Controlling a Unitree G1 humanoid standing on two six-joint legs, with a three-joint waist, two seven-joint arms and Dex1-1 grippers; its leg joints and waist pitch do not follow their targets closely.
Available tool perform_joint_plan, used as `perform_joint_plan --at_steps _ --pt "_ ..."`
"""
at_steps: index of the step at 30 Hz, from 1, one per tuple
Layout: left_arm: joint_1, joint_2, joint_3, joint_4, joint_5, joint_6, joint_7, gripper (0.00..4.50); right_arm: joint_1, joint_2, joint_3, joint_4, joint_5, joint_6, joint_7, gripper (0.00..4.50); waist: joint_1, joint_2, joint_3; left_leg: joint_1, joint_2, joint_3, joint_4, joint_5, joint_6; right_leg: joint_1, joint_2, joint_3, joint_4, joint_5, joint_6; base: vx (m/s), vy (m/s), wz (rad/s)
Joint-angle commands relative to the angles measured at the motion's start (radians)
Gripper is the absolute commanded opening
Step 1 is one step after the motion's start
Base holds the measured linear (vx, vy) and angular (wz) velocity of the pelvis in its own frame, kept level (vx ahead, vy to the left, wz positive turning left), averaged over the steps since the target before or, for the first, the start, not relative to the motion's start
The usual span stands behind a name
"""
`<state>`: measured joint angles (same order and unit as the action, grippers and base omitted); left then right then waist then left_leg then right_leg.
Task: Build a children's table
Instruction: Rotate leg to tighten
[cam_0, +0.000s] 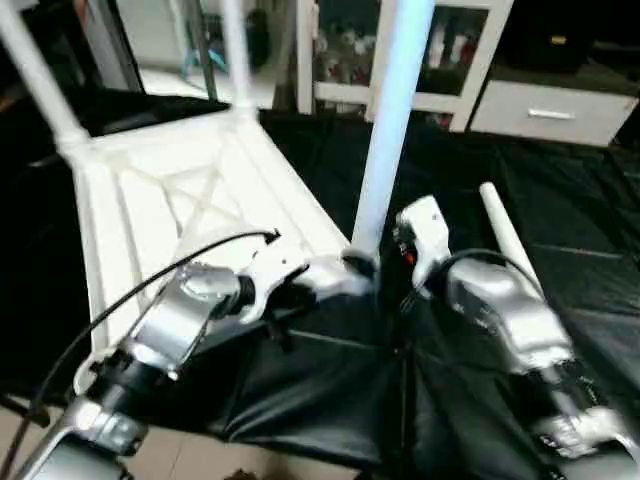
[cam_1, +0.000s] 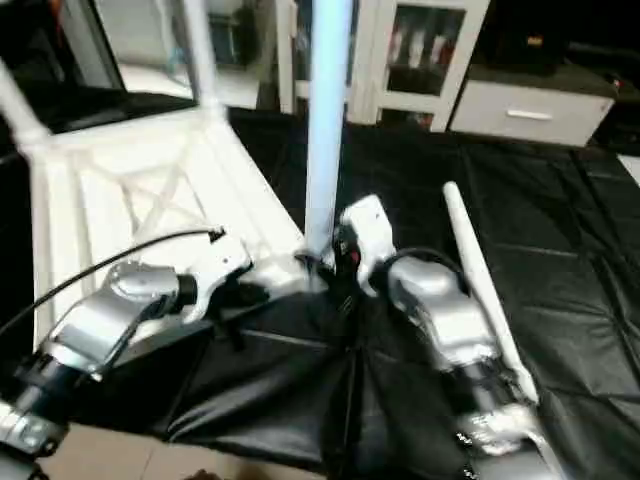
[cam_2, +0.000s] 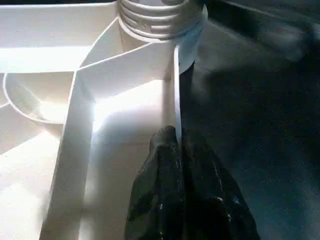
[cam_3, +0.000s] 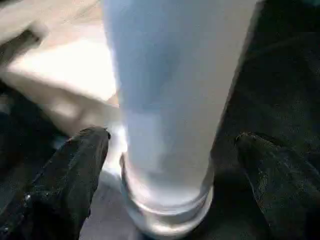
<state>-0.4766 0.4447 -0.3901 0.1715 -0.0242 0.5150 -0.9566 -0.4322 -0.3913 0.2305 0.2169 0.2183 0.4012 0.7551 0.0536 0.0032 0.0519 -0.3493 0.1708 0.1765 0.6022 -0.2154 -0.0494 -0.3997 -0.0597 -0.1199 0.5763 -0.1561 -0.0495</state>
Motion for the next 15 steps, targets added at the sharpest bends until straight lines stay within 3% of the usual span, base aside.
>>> perform_joint_plan --at_steps 1,5,15 --pt "0.026 0.023 -0.064 -0.034 -0.018 0.009 -0.091 0.0 0.02 -0.06 0.037 -0.064 -0.017 0.003 0.096 4.42 0.004 0.01 -0.057 0.019 0.074 -0.025 -0.075 -0.201 0.032 0.048 -0.099 0.075 -0.077 -0.343 -0.129 0.0 0.0 0.0" --pt "0.034 0.046 -0.073 -0.069 -0.029 0.019 -0.136 0.0 0.034 -0.103 0.053 -0.104 -0.013 0.026 0.159 4.42 0.006 0.009 -0.06 0.008 0.071 -0.024 -0.074 -0.166 0.044 0.055 -0.101 0.079 -0.067 -0.286 -0.155 0.0 0.0 0.0" --pt "0.04 0.054 -0.079 -0.092 -0.033 0.033 -0.146 0.0 0.002 -0.057 0.069 -0.031 -0.026 -0.002 0.144 4.42 0.007 0.01 -0.065 0.005 0.071 -0.026 -0.072 -0.138 0.039 0.06 -0.101 0.077 -0.062 -0.252 -0.166 0.0 0.0 0.0"
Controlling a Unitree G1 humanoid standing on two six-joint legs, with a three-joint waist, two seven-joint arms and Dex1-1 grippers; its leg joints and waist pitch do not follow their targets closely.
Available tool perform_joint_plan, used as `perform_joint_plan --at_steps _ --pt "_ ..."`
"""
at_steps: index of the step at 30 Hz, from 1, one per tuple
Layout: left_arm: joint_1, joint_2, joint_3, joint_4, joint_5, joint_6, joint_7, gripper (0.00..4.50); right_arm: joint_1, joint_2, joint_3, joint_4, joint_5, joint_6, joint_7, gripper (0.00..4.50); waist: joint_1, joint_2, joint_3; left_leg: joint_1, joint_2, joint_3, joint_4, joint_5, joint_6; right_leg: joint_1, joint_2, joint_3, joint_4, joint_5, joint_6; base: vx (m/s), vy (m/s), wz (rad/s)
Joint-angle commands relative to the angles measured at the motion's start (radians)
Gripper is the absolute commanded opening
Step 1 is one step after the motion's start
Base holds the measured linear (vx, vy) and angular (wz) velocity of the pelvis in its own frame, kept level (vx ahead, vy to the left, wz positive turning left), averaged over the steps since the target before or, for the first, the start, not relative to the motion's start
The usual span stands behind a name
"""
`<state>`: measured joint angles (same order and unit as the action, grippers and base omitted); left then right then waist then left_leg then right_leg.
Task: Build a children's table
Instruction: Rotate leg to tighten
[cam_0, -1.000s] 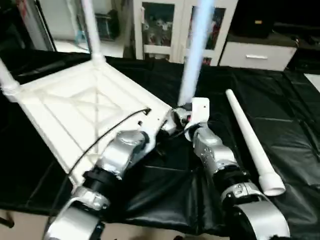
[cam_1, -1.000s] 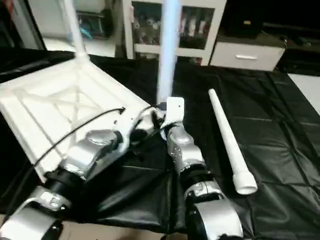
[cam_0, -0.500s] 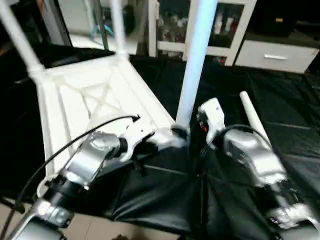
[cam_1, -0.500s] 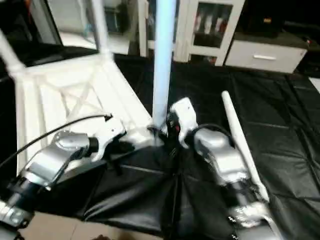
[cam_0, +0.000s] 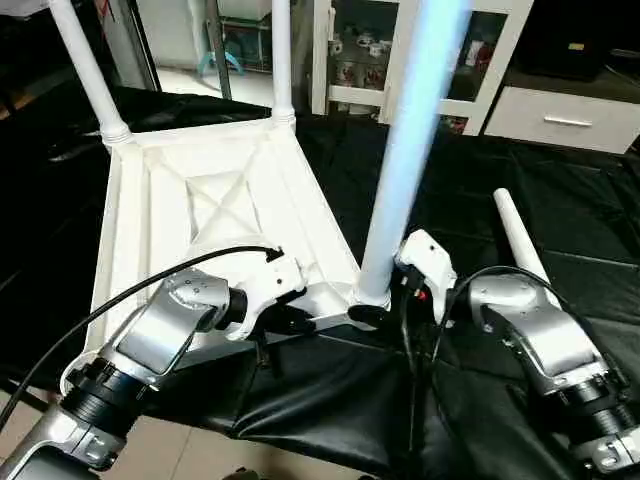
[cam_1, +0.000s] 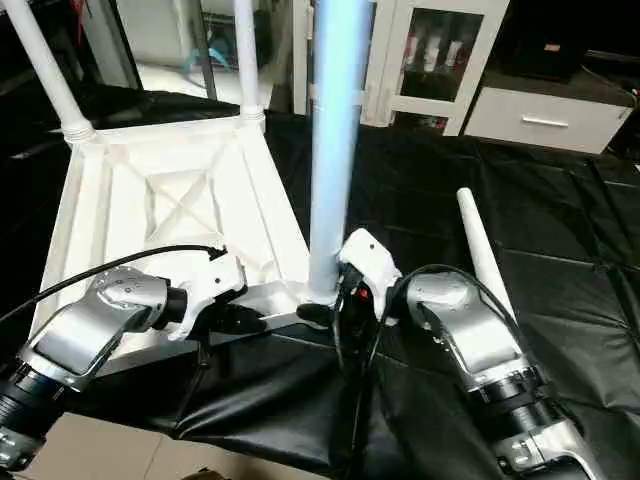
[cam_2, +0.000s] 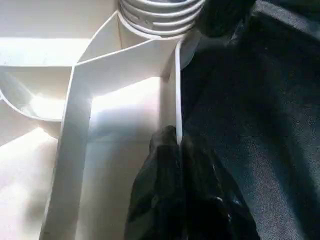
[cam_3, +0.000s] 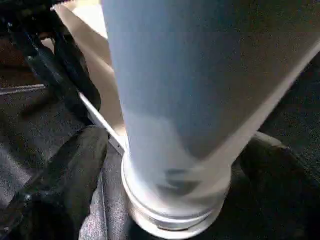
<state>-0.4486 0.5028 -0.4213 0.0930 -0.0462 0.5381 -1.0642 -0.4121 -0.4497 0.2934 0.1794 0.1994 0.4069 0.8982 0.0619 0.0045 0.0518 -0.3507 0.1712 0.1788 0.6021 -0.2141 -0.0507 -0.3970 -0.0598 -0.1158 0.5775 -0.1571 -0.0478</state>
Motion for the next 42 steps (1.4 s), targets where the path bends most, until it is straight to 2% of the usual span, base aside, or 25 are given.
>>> perform_joint_plan --at_steps 1,3,4,5,7,19,20,34,36,37,38,39,40,41,42 --pt "0.013 -0.003 -0.048 -0.016 -0.011 0.011 -0.04 0.0 -0.022 0.007 0.006 0.019 -0.011 -0.011 0.003 4.42 -0.003 0.009 -0.064 0.006 0.07 -0.028 -0.071 -0.139 0.042 0.056 -0.1 0.073 -0.062 -0.248 -0.17 0.0 0.0 0.0" --pt "0.015 -0.003 -0.047 -0.018 -0.01 0.014 -0.041 0.0 -0.024 0.01 0.005 0.025 -0.012 -0.013 0.006 4.42 -0.003 0.009 -0.063 0.006 0.069 -0.028 -0.071 -0.142 0.042 0.057 -0.101 0.073 -0.064 -0.258 -0.169 0.0 0.0 0.0" --pt "0.015 -0.003 -0.046 -0.019 -0.009 0.015 -0.041 0.0 -0.024 0.011 0.004 0.027 -0.012 -0.013 0.008 4.26 -0.003 0.009 -0.064 0.006 0.069 -0.028 -0.071 -0.143 0.042 0.057 -0.101 0.073 -0.064 -0.259 -0.168 0.0 0.0 0.0" --pt "0.018 -0.001 -0.044 -0.022 -0.009 0.017 -0.042 0.0 -0.024 0.014 0.003 0.028 -0.014 -0.014 0.009 4.15 -0.001 0.002 -0.064 0.005 0.069 -0.028 -0.071 -0.135 0.046 0.06 -0.103 0.073 -0.062 -0.263 -0.165 0.0 0.0 0.0" --pt "0.022 0.001 -0.042 -0.027 -0.009 0.019 -0.041 0.0 -0.024 0.021 0.0 0.034 -0.016 -0.02 0.011 3.97 -0.001 0.005 -0.064 0.005 0.07 -0.028 -0.071 -0.132 0.047 0.058 -0.102 0.073 -0.063 -0.265 -0.164 0.0 0.0 0.0" --pt "0.031 0.002 -0.036 -0.033 -0.016 0.022 -0.038 0.0 -0.01 0.032 -0.005 0.045 -0.01 -0.037 0.018 2.97 -0.003 0.006 -0.065 0.005 0.069 -0.028 -0.069 -0.124 0.05 0.059 -0.101 0.072 -0.061 -0.253 -0.166 0.0 0.0 0.0" --pt "0.031 0.001 -0.037 -0.033 -0.016 0.021 -0.039 0.0 -0.007 0.032 -0.005 0.046 -0.01 -0.04 0.018 2.79 -0.003 0.007 -0.066 0.005 0.069 -0.028 -0.069 -0.122 0.05 0.059 -0.101 0.072 -0.06 -0.251 -0.166 0.0 0.0 0.0" --pt "0.034 -0.003 -0.033 -0.028 -0.013 0.025 -0.033 0.0 0.002 0.053 -0.023 0.075 -0.015 -0.057 -0.011 2.7 -0.003 0.007 -0.067 0.005 0.069 -0.027 -0.067 -0.112 0.055 0.06 -0.101 0.072 -0.057 -0.23 -0.176 0.0 0.0 0.0" --pt "0.033 -0.022 -0.018 -0.009 -0.008 0.021 0.002 0.0 -0.01 0.098 -0.068 0.139 -0.007 -0.06 -0.088 2.7 -0.008 0.007 -0.062 0.003 0.066 -0.028 -0.069 -0.143 0.046 0.058 -0.101 0.07 -0.066 -0.287 -0.165 0.0 0.0 0.0" --pt "0.03 -0.038 -0.007 0.006 -0.006 0.02 0.028 0.0 -0.016 0.118 -0.089 0.169 -0.004 -0.059 -0.128 2.7 -0.013 0.007 -0.059 0.004 0.066 -0.03 -0.071 -0.174 0.035 0.058 -0.102 0.067 -0.073 -0.344 -0.151 0.0 0.0 0.0" --pt "0.03 -0.038 -0.007 0.006 -0.006 0.02 0.028 0.0 -0.016 0.118 -0.089 0.169 -0.004 -0.059 -0.128 2.7 -0.015 0.007 -0.057 0.007 0.065 -0.03 -0.072 -0.193 0.029 0.056 -0.102 0.065 -0.079 -0.379 -0.14 0.0 0.0 0.0" --pt "0.016 -0.088 0.025 0.047 -0.005 0.031 0.098 0.0 -0.031 0.164 -0.129 0.252 -0.011 -0.069 -0.237 2.7 -0.018 0.007 -0.057 0.012 0.065 -0.032 -0.071 -0.219 0.021 0.055 -0.103 0.064 -0.085 -0.43 -0.123 0.0 0.0 0.0" --pt "0.006 -0.118 0.04 0.072 -0.005 0.039 0.135 0.0 -0.04 0.189 -0.147 0.298 -0.02 -0.08 -0.304 2.7 -0.024 0.005 -0.056 0.012 0.064 -0.03 -0.07 -0.225 0.021 0.051 -0.103 0.065 -0.088 -0.444 -0.121 0.0 0.0 0.0" --pt "-0.001 -0.139 0.051 0.089 -0.005 0.046 0.162 0.0 -0.046 0.207 -0.16 0.329 -0.025 -0.086 -0.352 2.7 -0.034 0.007 -0.049 0.021 0.059 -0.035 -0.069 -0.278 0.005 0.049 -0.104 0.053 -0.104 -0.536 -0.095 0.0 0.0 0.0" --pt "-0.008 -0.161 0.061 0.107 -0.004 0.053 0.189 0.0 -0.053 0.23 -0.179 0.357 -0.025 -0.087 -0.399 2.69 -0.038 0.006 -0.047 0.019 0.058 -0.038 -0.07 -0.296 0.003 0.051 -0.104 0.049 -0.106 -0.559 -0.082 0.0 0.0 0.0"
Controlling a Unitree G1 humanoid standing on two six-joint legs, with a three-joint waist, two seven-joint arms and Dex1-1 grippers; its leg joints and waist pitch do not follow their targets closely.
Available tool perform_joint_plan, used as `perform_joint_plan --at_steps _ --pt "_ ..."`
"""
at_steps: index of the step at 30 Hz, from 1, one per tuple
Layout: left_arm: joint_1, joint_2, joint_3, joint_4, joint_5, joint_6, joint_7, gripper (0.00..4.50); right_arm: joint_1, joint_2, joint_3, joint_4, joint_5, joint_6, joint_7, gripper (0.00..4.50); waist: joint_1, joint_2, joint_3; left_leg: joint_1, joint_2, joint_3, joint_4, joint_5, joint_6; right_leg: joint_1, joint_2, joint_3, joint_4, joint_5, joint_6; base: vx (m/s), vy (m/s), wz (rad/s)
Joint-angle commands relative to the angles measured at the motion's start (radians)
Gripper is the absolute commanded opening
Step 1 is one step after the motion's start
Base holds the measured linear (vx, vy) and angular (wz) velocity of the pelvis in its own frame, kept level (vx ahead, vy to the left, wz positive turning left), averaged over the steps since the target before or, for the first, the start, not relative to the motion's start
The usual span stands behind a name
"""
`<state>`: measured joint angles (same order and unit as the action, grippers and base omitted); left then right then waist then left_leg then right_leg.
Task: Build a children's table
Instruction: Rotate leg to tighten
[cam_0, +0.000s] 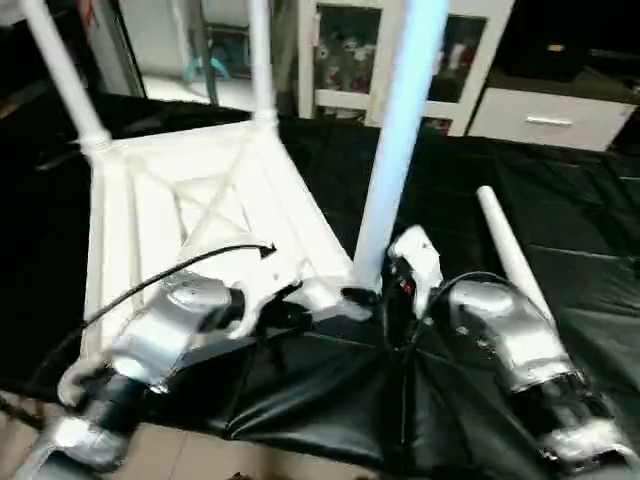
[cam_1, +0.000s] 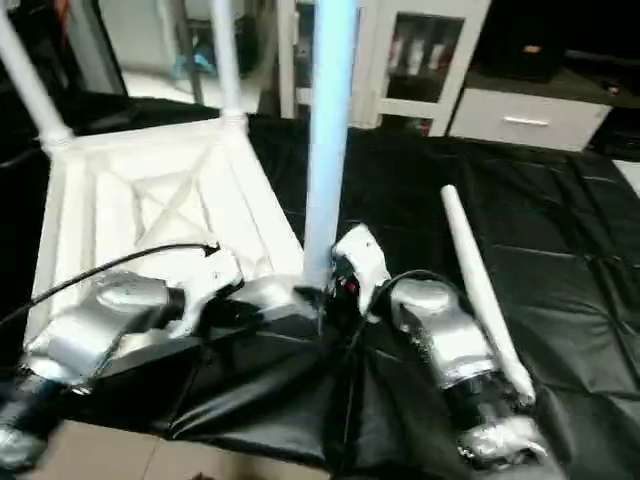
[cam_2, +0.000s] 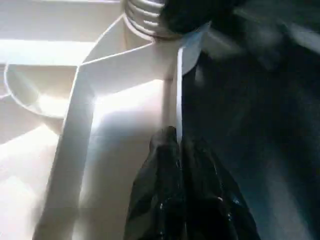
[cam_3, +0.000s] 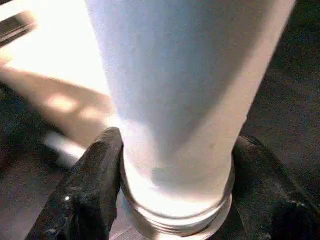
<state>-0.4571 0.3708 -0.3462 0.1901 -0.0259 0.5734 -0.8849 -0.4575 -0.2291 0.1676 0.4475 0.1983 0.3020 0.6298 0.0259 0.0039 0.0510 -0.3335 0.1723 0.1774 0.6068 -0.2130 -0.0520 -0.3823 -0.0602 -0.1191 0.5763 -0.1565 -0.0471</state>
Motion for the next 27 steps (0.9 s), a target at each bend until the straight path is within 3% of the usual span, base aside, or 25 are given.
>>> perform_joint_plan --at_steps 1,5,10,11,14,15,16,17,18,20,21,23,25,27 --pt "-0.003 -0.04 -0.009 0.018 -0.023 0.022 0.024 0.0 -0.011 0.022 -0.063 0.103 -0.023 0.018 -0.154 2.69 -0.008 0.007 -0.048 0.0 0.058 -0.043 -0.078 -0.324 0.002 0.04 -0.104 0.046 -0.107 -0.586 -0.06 0.0 0.0 0.0" --pt "-0.037 -0.12 0.022 0.098 -0.006 0.034 0.139 0.0 -0.046 0.096 -0.088 0.209 -0.057 -0.025 -0.319 2.69 -0.027 0.007 -0.048 0.009 0.051 -0.044 -0.073 -0.364 0.001 0.027 -0.103 0.039 -0.118 -0.603 -0.047 0.0 0.0 0.0" --pt "-0.108 -0.233 0.087 0.241 0.033 0.015 0.348 0.0 -0.124 0.211 -0.133 0.381 -0.067 -0.078 -0.561 2.69 -0.047 0.013 -0.048 0.013 0.052 -0.048 -0.071 -0.407 0.005 0.025 -0.102 0.024 -0.132 -0.622 -0.023 0.0 0.0 0.0" --pt "-0.122 -0.252 0.097 0.269 0.039 0.002 0.387 0.0 -0.146 0.24 -0.151 0.417 -0.058 -0.092 -0.619 2.69 -0.056 0.02 -0.047 0.027 0.052 -0.053 -0.069 -0.458 -0.001 0.02 -0.098 0.01 -0.139 -0.62 -0.012 0.0 0.0 0.0" --pt "-0.141 -0.277 0.116 0.302 0.043 -0.021 0.442 0.0 -0.182 0.281 -0.174 0.472 -0.048 -0.113 -0.687 2.69 -0.069 0.025 -0.043 0.032 0.06 -0.061 -0.076 -0.545 -0.008 0.025 -0.101 -0.015 -0.144 -0.601 0.002 0.0 0.0 0.0" --pt "-0.152 -0.29 0.12 0.316 0.05 -0.035 0.471 0.0 -0.214 0.307 -0.184 0.511 -0.05 -0.138 -0.735 2.69 -0.071 0.025 -0.046 0.019 0.068 -0.068 -0.087 -0.566 -0.014 0.04 -0.104 -0.017 -0.132 -0.57 0.012 0.0 0.0 0.0" --pt "-0.155 -0.294 0.123 0.319 0.051 -0.038 0.48 0.0 -0.222 0.313 -0.184 0.521 -0.053 -0.146 -0.746 2.69 -0.07 0.028 -0.046 0.019 0.07 -0.068 -0.089 -0.576 -0.018 0.038 -0.107 -0.013 -0.129 -0.559 0.009 0.0 0.0 0.0" --pt "-0.163 -0.298 0.123 0.321 0.053 -0.042 0.491 0.0 -0.249 0.33 -0.188 0.549 -0.063 -0.171 -0.778 2.69 -0.073 0.015 -0.047 0.017 0.065 -0.065 -0.089 -0.574 -0.024 0.033 -0.114 -0.008 -0.128 -0.557 -0.001 0.0 0.0 0.0" --pt "-0.163 -0.298 0.123 0.321 0.053 -0.042 0.491 0.0 -0.249 0.33 -0.188 0.549 -0.063 -0.171 -0.778 2.69 -0.071 0.018 -0.048 0.021 0.061 -0.063 -0.084 -0.565 -0.024 0.031 -0.12 -0.008 -0.129 -0.569 -0.004 0.0 0.0 0.0" --pt "-0.163 -0.298 0.129 0.316 0.053 -0.043 0.49 0.0 -0.268 0.341 -0.193 0.573 -0.064 -0.191 -0.775 2.69 -0.073 0.018 -0.048 0.011 0.056 -0.061 -0.081 -0.524 -0.017 0.034 -0.128 -0.007 -0.133 -0.595 -0.002 0.0 0.0 0.0" --pt "-0.16 -0.293 0.129 0.309 0.054 -0.044 0.484 0.0 -0.271 0.342 -0.193 0.576 -0.066 -0.199 -0.77 2.69 -0.07 0.013 -0.051 0.006 0.057 -0.061 -0.08 -0.493 -0.011 0.036 -0.132 -0.005 -0.131 -0.592 0.0 0.0 0.0 0.0" --pt "-0.154 -0.281 0.127 0.298 0.052 -0.048 0.471 0.0 -0.277 0.342 -0.2 0.587 -0.066 -0.229 -0.733 2.69 -0.068 0.014 -0.053 -0.003 0.061 -0.059 -0.084 -0.451 -0.004 0.037 -0.133 0.003 -0.125 -0.546 -0.019 0.0 0.0 0.0" --pt "-0.141 -0.263 0.118 0.272 0.045 -0.053 0.435 0.0 -0.271 0.332 -0.202 0.569 -0.061 -0.256 -0.679 3.25 -0.067 0.014 -0.056 -0.007 0.065 -0.058 -0.086 -0.427 0.001 0.038 -0.132 0.009 -0.117 -0.498 -0.04 0.0 0.0 0.0" --pt "-0.128 -0.247 0.108 0.248 0.038 -0.05 0.403 0.0 -0.266 0.32 -0.197 0.551 -0.064 -0.269 -0.661 3.45 -0.064 0.013 -0.06 -0.013 0.067 -0.054 -0.086 -0.382 0.008 0.039 -0.133 0.017 -0.107 -0.434 -0.073 0.0 0.0 0.0"
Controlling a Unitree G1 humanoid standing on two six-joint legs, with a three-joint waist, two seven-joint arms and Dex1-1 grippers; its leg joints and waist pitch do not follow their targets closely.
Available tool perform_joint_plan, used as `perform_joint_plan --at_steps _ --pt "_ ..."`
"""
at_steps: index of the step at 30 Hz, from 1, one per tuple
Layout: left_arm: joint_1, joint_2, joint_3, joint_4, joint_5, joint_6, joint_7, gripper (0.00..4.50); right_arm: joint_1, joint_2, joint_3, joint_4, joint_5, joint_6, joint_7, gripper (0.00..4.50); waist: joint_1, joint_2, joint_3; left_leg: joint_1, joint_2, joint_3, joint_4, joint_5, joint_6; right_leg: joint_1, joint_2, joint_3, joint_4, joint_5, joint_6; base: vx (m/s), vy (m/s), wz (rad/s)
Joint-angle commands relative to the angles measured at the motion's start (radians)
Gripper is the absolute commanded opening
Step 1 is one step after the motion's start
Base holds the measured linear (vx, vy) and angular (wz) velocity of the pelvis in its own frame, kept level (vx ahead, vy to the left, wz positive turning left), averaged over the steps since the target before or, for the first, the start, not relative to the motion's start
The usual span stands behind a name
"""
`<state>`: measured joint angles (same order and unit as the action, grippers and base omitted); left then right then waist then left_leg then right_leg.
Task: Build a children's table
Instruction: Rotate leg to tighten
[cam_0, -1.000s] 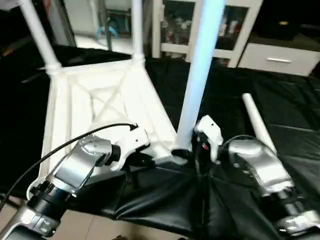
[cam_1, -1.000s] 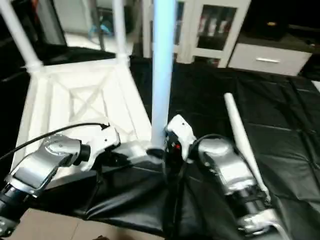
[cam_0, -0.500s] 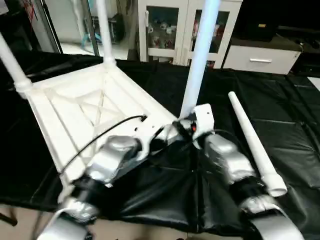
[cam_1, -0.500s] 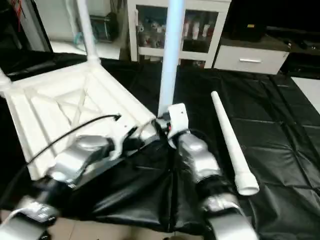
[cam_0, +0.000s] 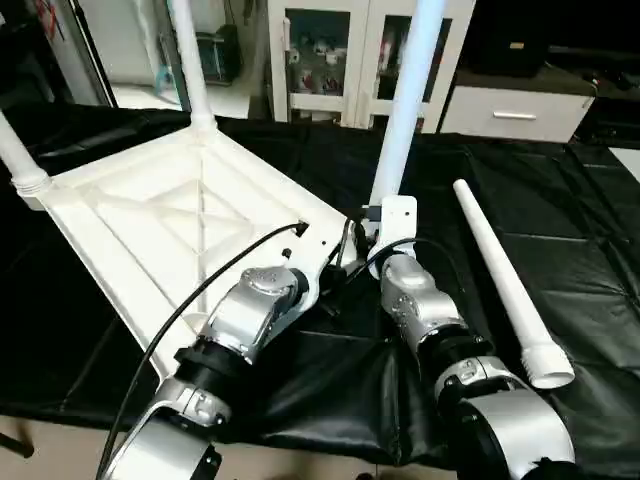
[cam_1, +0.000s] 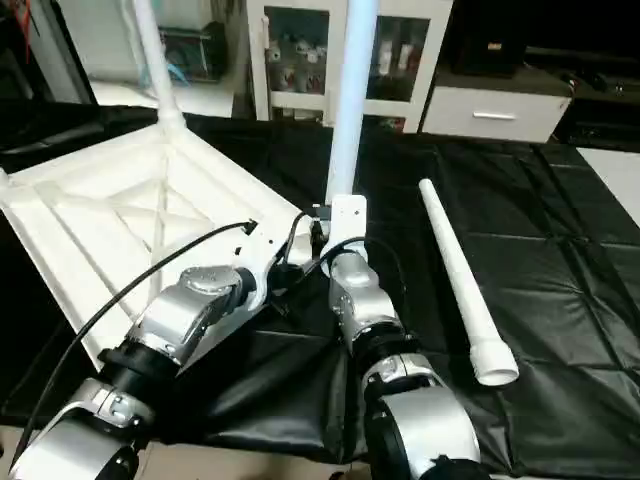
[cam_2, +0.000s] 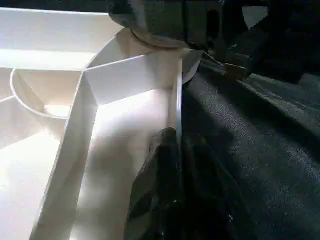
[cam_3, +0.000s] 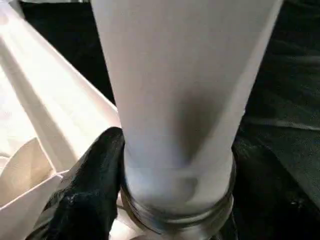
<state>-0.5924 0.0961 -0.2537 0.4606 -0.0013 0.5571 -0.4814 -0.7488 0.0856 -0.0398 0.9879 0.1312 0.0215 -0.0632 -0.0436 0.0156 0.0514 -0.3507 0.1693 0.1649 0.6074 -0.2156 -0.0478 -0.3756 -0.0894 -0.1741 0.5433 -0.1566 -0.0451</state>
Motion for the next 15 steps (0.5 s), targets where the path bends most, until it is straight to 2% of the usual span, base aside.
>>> perform_joint_plan --at_steps 1,2,3,4,5,6,7,8,9,10,11,12,13,14,15 --pt "0.023 0.048 0.0 -0.052 0.008 -0.038 -0.042 0.0 0.038 -0.01 0.019 -0.026 0.003 0.013 0.06 3.45 0.005 0.0 -0.061 -0.003 0.069 -0.041 -0.086 -0.361 0.009 0.036 -0.103 0.074 -0.069 -0.412 -0.085 0.0 0.0 0.0" --pt "0.03 0.058 -0.008 -0.066 0.005 -0.042 -0.062 0.0 0.043 -0.017 0.023 -0.04 0.003 0.013 0.072 3.73 0.005 -0.001 -0.064 -0.024 0.073 -0.042 -0.089 -0.298 0.026 0.048 -0.105 0.078 -0.052 -0.358 -0.102 0.0 0.0 0.0" --pt "0.043 0.076 -0.018 -0.089 0.002 -0.035 -0.09 0.0 0.057 -0.033 0.033 -0.082 0.004 0.023 0.105 3.73 0.008 0.001 -0.064 -0.023 0.073 -0.039 -0.087 -0.284 0.032 0.047 -0.105 0.079 -0.053 -0.351 -0.105 0.0 0.0 0.0" --pt "0.051 0.087 -0.024 -0.103 0.0 -0.027 -0.108 0.0 0.065 -0.042 0.038 -0.104 0.003 0.026 0.127 3.81 0.01 -0.001 -0.062 -0.014 0.071 -0.033 -0.082 -0.277 0.037 0.036 -0.104 0.084 -0.053 -0.347 -0.122 0.0 0.0 0.0" --pt "0.062 0.105 -0.036 -0.12 -0.001 -0.036 -0.137 0.0 0.079 -0.057 0.045 -0.141 0.006 0.041 0.159 3.91 0.014 -0.002 -0.062 -0.01 0.069 -0.029 -0.079 -0.273 0.039 0.033 -0.104 0.087 -0.053 -0.35 -0.128 0.0 0.0 0.0" --pt "0.074 0.124 -0.047 -0.14 -0.006 -0.033 -0.17 0.0 0.095 -0.073 0.049 -0.183 0.011 0.058 0.187 3.91 0.023 0.003 -0.063 -0.003 0.067 -0.023 -0.075 -0.253 0.048 0.031 -0.105 0.09 -0.053 -0.342 -0.142 0.056 -0.047 0.09" --pt "0.085 0.141 -0.057 -0.158 -0.013 -0.029 -0.2 0.0 0.111 -0.091 0.054 -0.222 0.018 0.074 0.227 4.03 0.025 0.002 -0.065 -0.007 0.068 -0.021 -0.074 -0.231 0.051 0.035 -0.103 0.092 -0.047 -0.317 -0.146 0.054 -0.049 0.03" --pt "0.113 0.195 -0.088 -0.206 -0.033 -0.039 -0.298 0.0 0.148 -0.144 0.06 -0.311 0.031 0.133 0.296 4.16 0.043 0.001 -0.074 -0.018 0.068 -0.021 -0.07 -0.127 0.082 0.043 -0.097 0.095 -0.023 -0.2 -0.161 0.054 -0.049 0.03" --pt "0.122 0.213 -0.097 -0.221 -0.039 -0.037 -0.328 0.0 0.163 -0.166 0.069 -0.344 0.036 0.153 0.34 4.24 0.046 0.002 -0.078 -0.019 0.07 -0.02 -0.067 -0.091 0.095 0.042 -0.094 0.095 -0.013 -0.152 -0.169 0.0 0.0 0.0" --pt "0.13 0.234 -0.108 -0.233 -0.045 -0.052 -0.363 0.0 0.181 -0.195 0.088 -0.386 0.042 0.178 0.397 4.27 0.055 0.005 -0.079 -0.015 0.071 -0.018 -0.063 -0.028 0.123 0.038 -0.091 0.096 -0.002 -0.068 -0.191 0.0 0.0 0.0" --pt "0.136 0.252 -0.114 -0.246 -0.052 -0.046 -0.39 0.0 0.199 -0.221 0.103 -0.424 0.047 0.197 0.446 4.35 0.059 0.003 -0.079 -0.016 0.07 -0.017 -0.061 -0.009 0.135 0.038 -0.089 0.096 0.001 -0.037 -0.198 0.0 0.0 0.0" --pt "0.141 0.268 -0.12 -0.257 -0.058 -0.042 -0.414 0.0 0.217 -0.248 0.115 -0.46 0.056 0.213 0.496 4.35 0.069 0.002 -0.077 -0.01 0.071 -0.015 -0.06 0.006 0.15 0.034 -0.087 0.098 0.005 -0.013 -0.21 0.0 0.0 0.0" --pt "0.141 0.269 -0.12 -0.257 -0.058 -0.042 -0.415 0.0 0.217 -0.248 0.116 -0.461 0.056 0.214 0.498 4.43 0.073 0.007 -0.075 -0.011 0.07 -0.014 -0.059 -0.002 0.151 0.033 -0.084 0.101 0.005 -0.022 -0.217 0.0 0.0 0.0" --pt "0.147 0.287 -0.125 -0.269 -0.063 -0.047 -0.444 0.0 0.24 -0.281 0.131 -0.51 0.075 0.245 0.562 4.43 0.076 0.005 -0.075 -0.011 0.07 -0.012 -0.06 -0.014 0.149 0.033 -0.084 0.103 0.003 -0.037 -0.218 0.0 0.0 0.0" --pt "0.151 0.308 -0.13 -0.282 -0.07 -0.041 -0.475 0.0 0.271 -0.327 0.151 -0.566 0.096 0.269 0.646 4.43 0.086 0.009 -0.073 -0.008 0.072 -0.012 -0.062 -0.035 0.136 0.033 -0.085 0.103 0.001 -0.074 -0.213 0.0 0.0 0.0"
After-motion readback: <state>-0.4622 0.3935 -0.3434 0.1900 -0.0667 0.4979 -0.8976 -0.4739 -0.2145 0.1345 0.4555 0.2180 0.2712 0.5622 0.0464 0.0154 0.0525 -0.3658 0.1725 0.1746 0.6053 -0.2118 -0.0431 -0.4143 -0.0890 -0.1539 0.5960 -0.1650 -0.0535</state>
